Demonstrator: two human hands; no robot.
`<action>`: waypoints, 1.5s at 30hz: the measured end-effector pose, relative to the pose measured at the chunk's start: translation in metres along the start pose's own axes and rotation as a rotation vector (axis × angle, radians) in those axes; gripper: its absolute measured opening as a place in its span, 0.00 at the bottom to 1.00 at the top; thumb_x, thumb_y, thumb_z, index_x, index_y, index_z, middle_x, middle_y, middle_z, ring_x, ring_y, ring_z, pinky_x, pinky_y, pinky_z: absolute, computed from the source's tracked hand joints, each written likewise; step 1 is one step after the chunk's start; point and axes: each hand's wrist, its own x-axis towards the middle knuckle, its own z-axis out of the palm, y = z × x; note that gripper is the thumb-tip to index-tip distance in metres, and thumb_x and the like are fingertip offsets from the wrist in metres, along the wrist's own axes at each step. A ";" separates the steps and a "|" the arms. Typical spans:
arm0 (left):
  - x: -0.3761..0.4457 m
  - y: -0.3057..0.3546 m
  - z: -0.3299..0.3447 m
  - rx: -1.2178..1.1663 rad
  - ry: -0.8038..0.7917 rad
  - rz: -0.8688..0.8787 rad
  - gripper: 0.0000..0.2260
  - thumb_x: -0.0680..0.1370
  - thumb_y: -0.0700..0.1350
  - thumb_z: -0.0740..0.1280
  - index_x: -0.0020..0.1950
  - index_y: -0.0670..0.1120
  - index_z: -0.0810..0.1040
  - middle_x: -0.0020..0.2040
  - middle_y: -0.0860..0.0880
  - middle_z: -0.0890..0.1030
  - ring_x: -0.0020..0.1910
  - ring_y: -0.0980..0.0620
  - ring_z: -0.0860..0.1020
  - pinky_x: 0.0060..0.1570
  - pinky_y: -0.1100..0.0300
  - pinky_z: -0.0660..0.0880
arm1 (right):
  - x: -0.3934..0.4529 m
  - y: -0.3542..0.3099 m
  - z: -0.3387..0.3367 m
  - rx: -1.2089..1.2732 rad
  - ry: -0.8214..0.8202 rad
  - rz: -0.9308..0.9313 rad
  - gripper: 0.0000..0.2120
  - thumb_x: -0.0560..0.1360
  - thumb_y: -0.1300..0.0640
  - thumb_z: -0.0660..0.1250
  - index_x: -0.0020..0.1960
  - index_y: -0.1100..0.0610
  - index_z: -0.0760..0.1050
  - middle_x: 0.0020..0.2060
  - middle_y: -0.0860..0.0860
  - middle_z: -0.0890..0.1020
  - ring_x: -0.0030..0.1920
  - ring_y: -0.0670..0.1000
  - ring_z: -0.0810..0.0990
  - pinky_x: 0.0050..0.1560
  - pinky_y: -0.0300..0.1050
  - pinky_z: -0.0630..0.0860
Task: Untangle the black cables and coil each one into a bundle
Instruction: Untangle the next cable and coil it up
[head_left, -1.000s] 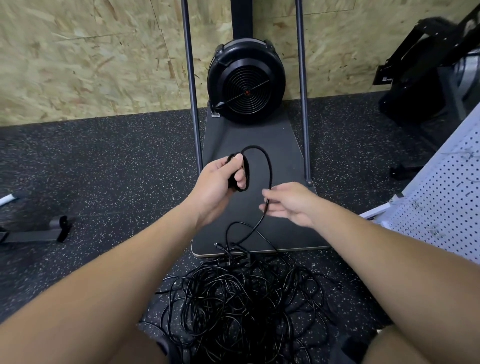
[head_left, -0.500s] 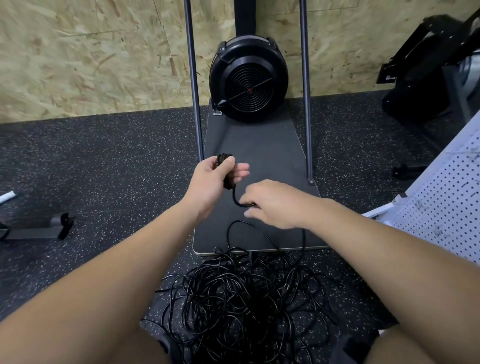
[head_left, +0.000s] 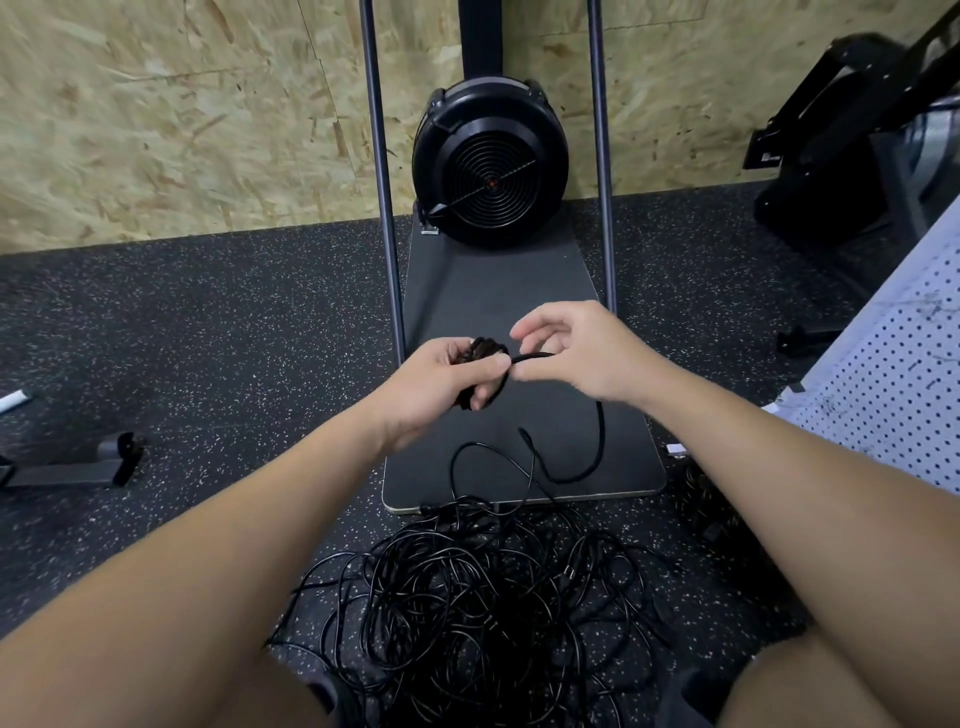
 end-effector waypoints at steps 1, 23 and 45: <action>0.000 -0.001 -0.002 -0.004 0.031 0.005 0.15 0.87 0.48 0.70 0.44 0.41 0.76 0.35 0.43 0.72 0.36 0.48 0.68 0.44 0.50 0.65 | 0.000 0.004 -0.004 0.018 0.010 0.020 0.19 0.70 0.53 0.87 0.57 0.48 0.85 0.50 0.47 0.88 0.41 0.45 0.85 0.51 0.48 0.84; 0.009 -0.001 -0.015 -0.260 0.338 -0.008 0.12 0.89 0.49 0.66 0.46 0.48 0.73 0.36 0.50 0.69 0.35 0.51 0.66 0.41 0.58 0.67 | 0.012 0.043 0.011 -0.701 -0.165 0.025 0.18 0.87 0.45 0.62 0.42 0.48 0.80 0.37 0.44 0.85 0.43 0.49 0.83 0.47 0.50 0.79; 0.005 0.011 0.000 -0.492 0.212 -0.013 0.07 0.86 0.46 0.71 0.54 0.43 0.82 0.47 0.46 0.84 0.43 0.51 0.79 0.49 0.58 0.77 | 0.005 0.012 0.045 -0.596 -0.142 -0.029 0.09 0.85 0.59 0.64 0.46 0.57 0.76 0.42 0.56 0.82 0.42 0.62 0.81 0.44 0.59 0.82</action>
